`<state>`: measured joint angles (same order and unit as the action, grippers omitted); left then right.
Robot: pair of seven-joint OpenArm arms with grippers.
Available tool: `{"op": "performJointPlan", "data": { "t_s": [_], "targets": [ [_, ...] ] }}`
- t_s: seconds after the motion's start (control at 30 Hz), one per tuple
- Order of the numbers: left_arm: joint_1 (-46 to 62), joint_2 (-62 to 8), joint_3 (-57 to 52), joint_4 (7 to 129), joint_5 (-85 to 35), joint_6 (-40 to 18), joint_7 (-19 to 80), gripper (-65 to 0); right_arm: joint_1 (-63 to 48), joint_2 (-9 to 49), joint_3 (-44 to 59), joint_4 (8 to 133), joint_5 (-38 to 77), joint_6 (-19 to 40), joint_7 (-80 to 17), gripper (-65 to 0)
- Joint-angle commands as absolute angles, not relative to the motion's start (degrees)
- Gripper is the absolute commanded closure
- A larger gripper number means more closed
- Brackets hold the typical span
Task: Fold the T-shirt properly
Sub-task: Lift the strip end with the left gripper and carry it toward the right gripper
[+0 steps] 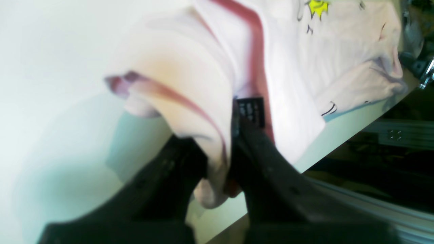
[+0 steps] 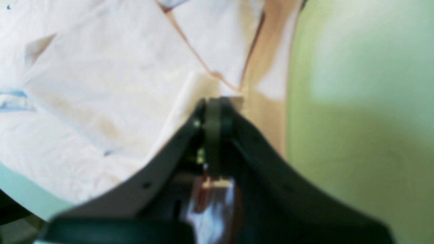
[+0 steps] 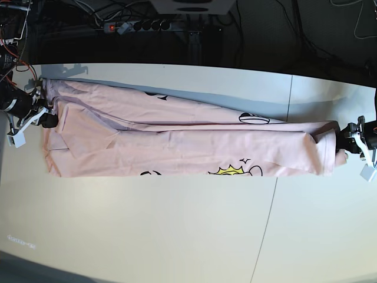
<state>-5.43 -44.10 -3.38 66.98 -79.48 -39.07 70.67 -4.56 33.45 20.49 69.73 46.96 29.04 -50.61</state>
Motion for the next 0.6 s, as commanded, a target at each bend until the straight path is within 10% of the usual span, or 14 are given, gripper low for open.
{"op": "performJointPlan", "data": {
  "t_s": [0.0, 0.57],
  "targets": [
    [-6.59, -45.87, -4.1, 69.32, -80.29, -40.0, 70.32, 0.0, -4.01, 34.41, 20.49, 69.8, 45.56, 32.62, -52.49, 0.0],
    [1.45, -36.95, 1.91, 109.45, -60.03, -40.0, 64.38, 0.0, -0.99, 34.24, 20.49, 71.05, 45.89, 32.69, -52.99, 0.0]
  ]
}}
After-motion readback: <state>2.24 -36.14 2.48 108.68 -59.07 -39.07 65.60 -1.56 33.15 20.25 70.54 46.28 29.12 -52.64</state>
